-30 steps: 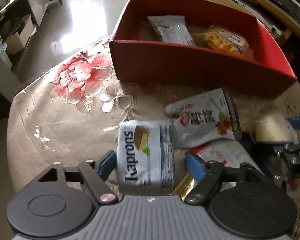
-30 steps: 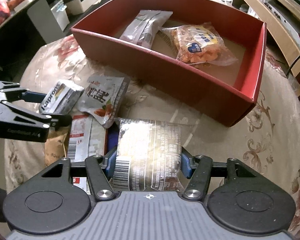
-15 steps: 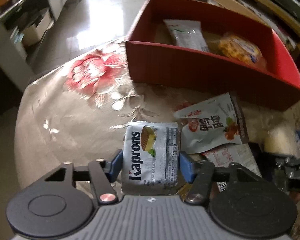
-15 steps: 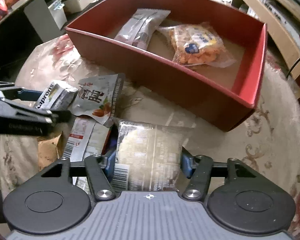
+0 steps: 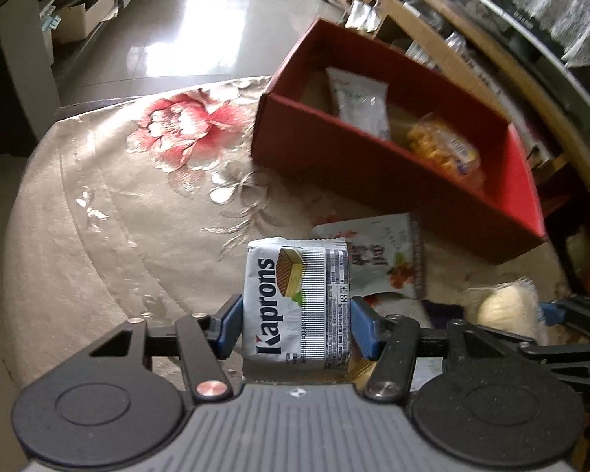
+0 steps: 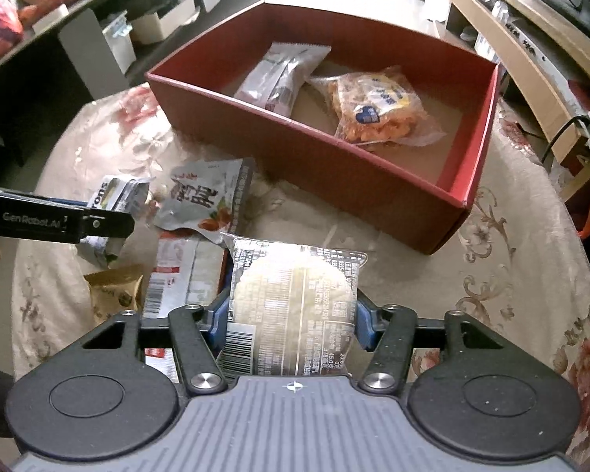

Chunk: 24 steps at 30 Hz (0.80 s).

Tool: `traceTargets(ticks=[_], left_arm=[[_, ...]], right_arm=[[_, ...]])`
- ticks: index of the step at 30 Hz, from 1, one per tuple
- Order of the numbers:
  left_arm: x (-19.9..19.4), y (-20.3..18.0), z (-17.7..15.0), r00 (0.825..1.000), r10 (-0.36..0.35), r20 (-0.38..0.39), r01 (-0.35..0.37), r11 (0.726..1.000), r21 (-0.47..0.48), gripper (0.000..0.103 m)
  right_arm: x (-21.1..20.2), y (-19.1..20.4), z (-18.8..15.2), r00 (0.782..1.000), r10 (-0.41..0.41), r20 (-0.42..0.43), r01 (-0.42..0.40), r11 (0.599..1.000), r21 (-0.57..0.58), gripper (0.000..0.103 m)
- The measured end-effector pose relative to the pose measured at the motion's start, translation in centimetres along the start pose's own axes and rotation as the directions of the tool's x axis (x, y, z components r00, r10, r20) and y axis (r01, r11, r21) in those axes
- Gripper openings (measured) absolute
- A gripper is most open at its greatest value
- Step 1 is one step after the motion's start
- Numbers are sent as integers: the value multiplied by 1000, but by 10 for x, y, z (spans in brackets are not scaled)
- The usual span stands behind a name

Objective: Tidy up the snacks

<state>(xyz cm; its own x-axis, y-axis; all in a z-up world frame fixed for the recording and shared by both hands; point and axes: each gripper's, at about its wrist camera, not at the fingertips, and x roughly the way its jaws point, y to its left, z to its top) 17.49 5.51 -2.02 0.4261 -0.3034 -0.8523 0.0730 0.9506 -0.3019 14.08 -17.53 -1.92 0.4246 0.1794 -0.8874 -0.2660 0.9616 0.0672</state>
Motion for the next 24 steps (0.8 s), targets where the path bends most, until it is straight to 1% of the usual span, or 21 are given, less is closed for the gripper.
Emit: traceTargets(ticks=[3,8,14,24], left_arm=[[-8,-4,0,999,-46,20,46,999,-7,59],[-12,-8,5,993,-110,30,111,994,-20,59],[-14,-17,7,991,-131,34,131,991,-8,59],[-16,-24,11,988,-144,51,145,990,2,59]], right_arm=[[-8,0,0,1000,4,23,-5,1000,10,66],[-18,0,2,998,22,53,-24,999,21,66],[-22,0,5,997,32,72,-34,999,24,66],[-25,-8,9,995,35,98,-40,998,51,66]])
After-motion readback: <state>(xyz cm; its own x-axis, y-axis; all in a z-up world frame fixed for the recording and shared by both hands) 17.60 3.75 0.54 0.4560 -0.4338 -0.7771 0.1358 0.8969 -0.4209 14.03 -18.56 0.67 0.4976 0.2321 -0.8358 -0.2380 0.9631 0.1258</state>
